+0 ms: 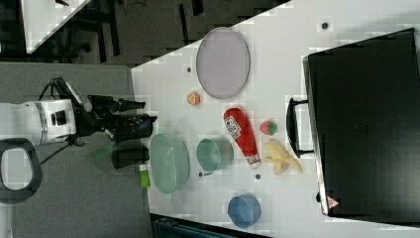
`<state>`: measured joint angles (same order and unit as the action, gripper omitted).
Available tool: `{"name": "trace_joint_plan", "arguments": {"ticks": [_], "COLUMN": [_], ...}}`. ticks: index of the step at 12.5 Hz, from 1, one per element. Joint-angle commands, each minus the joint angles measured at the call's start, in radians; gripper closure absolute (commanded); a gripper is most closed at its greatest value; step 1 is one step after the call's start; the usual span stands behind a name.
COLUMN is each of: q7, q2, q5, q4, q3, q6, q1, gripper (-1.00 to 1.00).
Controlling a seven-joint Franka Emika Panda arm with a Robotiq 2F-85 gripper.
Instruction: Pick Ketchup from the table and place it in strainer.
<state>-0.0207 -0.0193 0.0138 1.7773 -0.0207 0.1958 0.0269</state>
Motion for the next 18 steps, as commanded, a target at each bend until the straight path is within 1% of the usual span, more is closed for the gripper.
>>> {"name": "trace_joint_plan", "arguments": {"ticks": [1,3,5,7,13,18], "q7": [0.012,0.009,-0.026,-0.130,-0.634,-0.941], "q2": [-0.218,-0.211,-0.192,-0.166,-0.069,0.010], "q5": [0.018,0.018,0.018,0.018,0.017,0.016], "q4": [0.092,0.117,0.152,0.195,0.355,0.497], "q3": [-0.038,-0.041,-0.052,-0.068,-0.114,-0.130], "q6": [-0.192,-0.179,-0.141,-0.076,0.161,0.424], "q1": [0.105,0.103,0.102,0.101,0.100,0.100], "gripper": [-0.59,-1.00,-1.00,-1.00,-1.00,-1.00]}}
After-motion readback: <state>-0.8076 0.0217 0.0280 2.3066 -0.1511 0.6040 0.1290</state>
